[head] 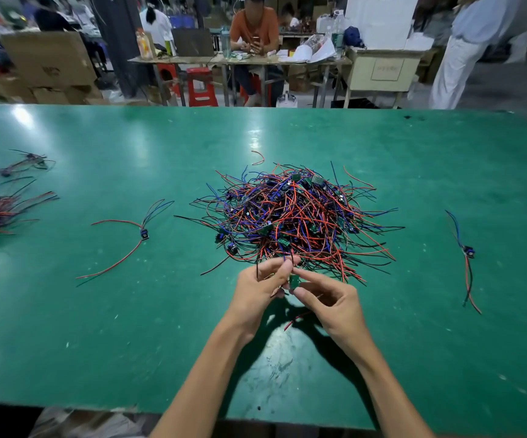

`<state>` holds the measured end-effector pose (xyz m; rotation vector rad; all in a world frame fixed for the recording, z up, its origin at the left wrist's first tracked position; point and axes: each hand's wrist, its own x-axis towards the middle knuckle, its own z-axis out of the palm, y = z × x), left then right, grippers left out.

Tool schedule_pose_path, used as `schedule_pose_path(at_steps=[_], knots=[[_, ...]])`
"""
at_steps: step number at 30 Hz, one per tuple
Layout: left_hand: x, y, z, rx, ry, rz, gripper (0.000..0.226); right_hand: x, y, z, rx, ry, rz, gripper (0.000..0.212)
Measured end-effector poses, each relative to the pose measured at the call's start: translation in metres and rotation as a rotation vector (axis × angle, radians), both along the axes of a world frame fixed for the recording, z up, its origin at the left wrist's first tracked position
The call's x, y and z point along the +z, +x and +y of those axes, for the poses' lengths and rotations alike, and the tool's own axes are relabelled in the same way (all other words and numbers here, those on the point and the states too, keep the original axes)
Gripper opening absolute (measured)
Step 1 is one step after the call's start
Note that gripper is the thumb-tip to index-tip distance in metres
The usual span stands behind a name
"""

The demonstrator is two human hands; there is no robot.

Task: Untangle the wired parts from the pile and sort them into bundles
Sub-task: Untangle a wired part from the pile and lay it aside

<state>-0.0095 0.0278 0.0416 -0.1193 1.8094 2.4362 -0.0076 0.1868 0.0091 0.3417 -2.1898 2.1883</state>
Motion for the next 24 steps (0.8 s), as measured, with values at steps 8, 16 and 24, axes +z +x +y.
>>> schedule_pose_path(at_steps=[8,16,24], knots=[[0.011,-0.018,-0.040,0.084,-0.332,0.132,0.014,0.004,0.010,-0.005,-0.194,0.454,0.194,0.038],[0.010,-0.081,-0.193,0.487,-1.339,-0.116,0.034,-0.014,0.035,0.048,-0.259,0.825,0.187,0.020],[0.021,-0.010,-0.083,0.279,-1.217,0.392,0.029,-0.004,0.022,0.022,-0.381,0.957,0.323,0.018]])
